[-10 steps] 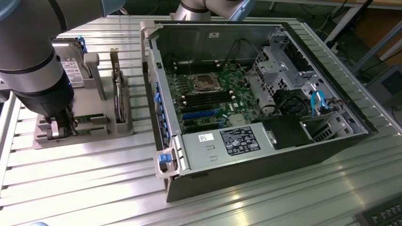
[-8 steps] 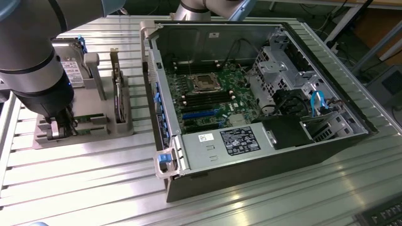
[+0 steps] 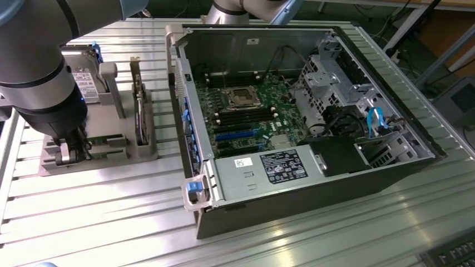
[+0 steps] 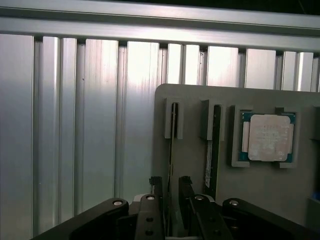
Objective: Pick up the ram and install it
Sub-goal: 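Pick up the ram and move it above insertion slot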
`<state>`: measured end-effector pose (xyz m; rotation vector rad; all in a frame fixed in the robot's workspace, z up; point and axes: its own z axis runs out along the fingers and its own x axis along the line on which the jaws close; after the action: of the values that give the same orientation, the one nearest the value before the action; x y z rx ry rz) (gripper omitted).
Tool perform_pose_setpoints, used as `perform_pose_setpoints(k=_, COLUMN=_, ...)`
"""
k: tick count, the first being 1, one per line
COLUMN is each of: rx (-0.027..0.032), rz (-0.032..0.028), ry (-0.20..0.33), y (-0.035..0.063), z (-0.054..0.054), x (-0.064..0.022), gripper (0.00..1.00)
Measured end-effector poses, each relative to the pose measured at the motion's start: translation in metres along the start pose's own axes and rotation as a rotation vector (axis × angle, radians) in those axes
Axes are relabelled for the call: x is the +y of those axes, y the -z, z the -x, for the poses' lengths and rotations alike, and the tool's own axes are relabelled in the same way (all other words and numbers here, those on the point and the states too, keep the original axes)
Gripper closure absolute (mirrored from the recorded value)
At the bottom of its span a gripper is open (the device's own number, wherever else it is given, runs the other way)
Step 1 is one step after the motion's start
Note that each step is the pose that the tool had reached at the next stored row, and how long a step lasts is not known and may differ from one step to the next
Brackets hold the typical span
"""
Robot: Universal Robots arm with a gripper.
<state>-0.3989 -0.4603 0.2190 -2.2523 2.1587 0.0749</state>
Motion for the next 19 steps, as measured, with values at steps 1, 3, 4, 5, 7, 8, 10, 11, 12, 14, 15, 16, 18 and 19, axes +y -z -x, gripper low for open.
perform_pose_setpoints(k=1, rx=0.0000, rz=0.0000, ry=0.000, y=0.0000, z=0.0000, x=0.0000, gripper=0.73)
perform_pose_setpoints(k=3, rx=0.0000, rz=0.0001, ry=0.000, y=-0.0001, z=0.0000, x=0.0000, gripper=0.73)
perform_pose_setpoints(k=4, rx=0.0000, rz=0.0000, ry=0.000, y=-0.0003, z=0.0000, x=0.0000, gripper=0.73)
perform_pose_setpoints(k=5, rx=-0.0001, rz=-0.0001, ry=0.000, y=-0.0009, z=0.0000, x=0.0000, gripper=0.73)
perform_pose_setpoints(k=7, rx=0.0000, rz=0.0000, ry=0.000, y=-0.0020, z=-0.0001, x=0.0000, gripper=0.73)
perform_pose_setpoints(k=8, rx=-0.0001, rz=-0.0001, ry=0.000, y=-0.0024, z=-0.0001, x=0.0000, gripper=0.73)
perform_pose_setpoints(k=10, rx=0.0000, rz=0.0000, ry=0.000, y=-0.0040, z=-0.0002, x=-0.0001, gripper=0.73)
perform_pose_setpoints(k=11, rx=0.0000, rz=0.0000, ry=0.000, y=-0.0047, z=-0.0002, x=-0.0002, gripper=0.73)
perform_pose_setpoints(k=12, rx=0.0001, rz=0.0001, ry=0.000, y=-0.0051, z=-0.0002, x=-0.0005, gripper=0.73)
perform_pose_setpoints(k=14, rx=0.0001, rz=0.0001, ry=0.000, y=-0.0070, z=0.0010, x=-0.0014, gripper=0.73)
perform_pose_setpoints(k=15, rx=-0.0001, rz=0.0001, ry=0.000, y=-0.0082, z=0.0019, x=-0.0016, gripper=0.73)
perform_pose_setpoints(k=16, rx=0.0000, rz=0.0001, ry=0.000, y=-0.0082, z=0.0019, x=-0.0016, gripper=0.73)
perform_pose_setpoints(k=18, rx=0.0000, rz=0.0002, ry=0.000, y=-0.0081, z=0.0019, x=-0.0015, gripper=0.73)
perform_pose_setpoints(k=19, rx=0.0001, rz=0.0002, ry=0.000, y=-0.0082, z=0.0019, x=-0.0016, gripper=0.73)
